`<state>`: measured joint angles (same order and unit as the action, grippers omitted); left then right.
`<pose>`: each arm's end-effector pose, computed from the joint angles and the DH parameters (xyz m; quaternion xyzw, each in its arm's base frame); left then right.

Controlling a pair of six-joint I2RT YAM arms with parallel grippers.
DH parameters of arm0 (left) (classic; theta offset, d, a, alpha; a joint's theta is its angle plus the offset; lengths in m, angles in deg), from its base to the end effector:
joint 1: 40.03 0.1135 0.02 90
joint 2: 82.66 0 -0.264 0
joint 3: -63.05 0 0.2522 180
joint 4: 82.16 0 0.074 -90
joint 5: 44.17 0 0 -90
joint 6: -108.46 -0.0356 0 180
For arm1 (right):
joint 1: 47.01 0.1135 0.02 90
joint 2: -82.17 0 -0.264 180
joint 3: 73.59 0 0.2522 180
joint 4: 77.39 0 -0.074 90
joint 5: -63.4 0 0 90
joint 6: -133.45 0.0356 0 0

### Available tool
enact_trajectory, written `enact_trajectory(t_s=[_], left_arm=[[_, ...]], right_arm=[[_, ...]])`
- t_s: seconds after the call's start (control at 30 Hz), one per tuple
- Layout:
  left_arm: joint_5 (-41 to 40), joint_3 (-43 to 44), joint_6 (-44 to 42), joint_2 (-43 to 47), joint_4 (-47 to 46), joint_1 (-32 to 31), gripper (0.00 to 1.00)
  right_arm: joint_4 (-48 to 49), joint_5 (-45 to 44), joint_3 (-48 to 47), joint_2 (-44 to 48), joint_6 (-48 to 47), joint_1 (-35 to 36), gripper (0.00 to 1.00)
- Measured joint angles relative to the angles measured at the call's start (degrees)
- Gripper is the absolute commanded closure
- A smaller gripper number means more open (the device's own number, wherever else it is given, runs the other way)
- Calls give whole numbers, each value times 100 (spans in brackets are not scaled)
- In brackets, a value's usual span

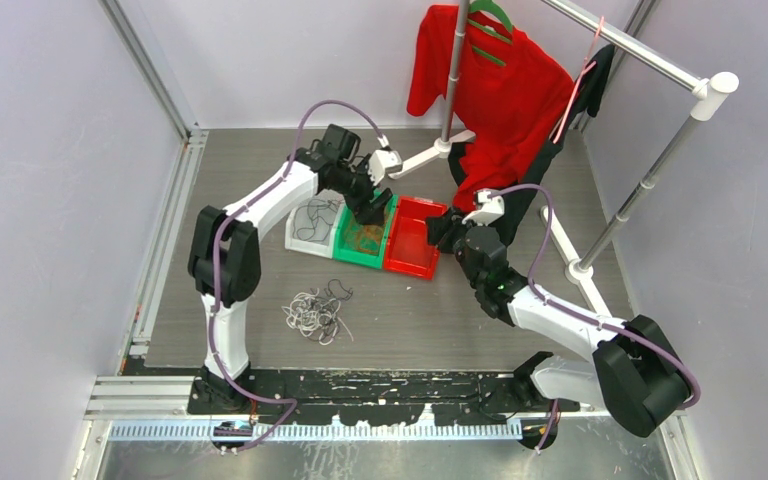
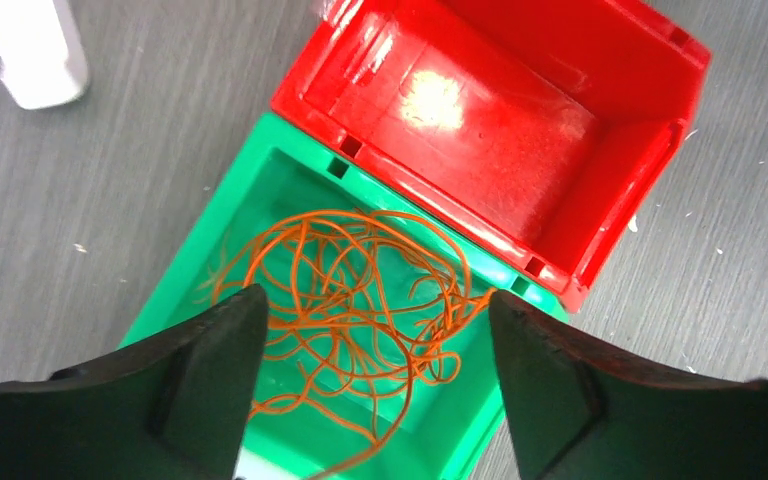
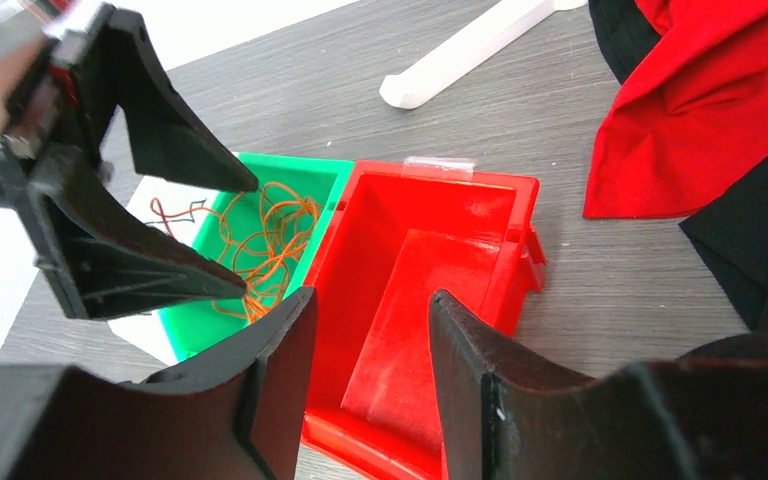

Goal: Untangle the cables
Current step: Place the cable in the bin.

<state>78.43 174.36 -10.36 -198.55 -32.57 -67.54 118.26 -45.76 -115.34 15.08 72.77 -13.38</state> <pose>0.3881 -0.2237 0.2466 0.5072 0.7644 -0.2637 0.2983 0.2157 0.1294 0.2306 0.0789 0.7571 0.2235 0.6087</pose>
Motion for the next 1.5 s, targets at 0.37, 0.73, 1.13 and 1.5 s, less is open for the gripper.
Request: enact_trajectory(t_s=[0.37, 0.73, 1.13, 1.5], left_arm=[[179, 1147, 7, 638, 1113, 426, 15], [181, 686, -474, 549, 1746, 1019, 47], [354, 815, -1373, -33, 2229, 892, 94], [376, 813, -1690, -33, 2013, 625, 100]], right_arm=[[-44, 205, -46, -4, 0, 0, 50], [-48, 304, -46, -4, 15, 0, 53], [-33, 411, -46, -44, 232, 0, 61], [11, 435, -46, -44, 400, 0, 66]])
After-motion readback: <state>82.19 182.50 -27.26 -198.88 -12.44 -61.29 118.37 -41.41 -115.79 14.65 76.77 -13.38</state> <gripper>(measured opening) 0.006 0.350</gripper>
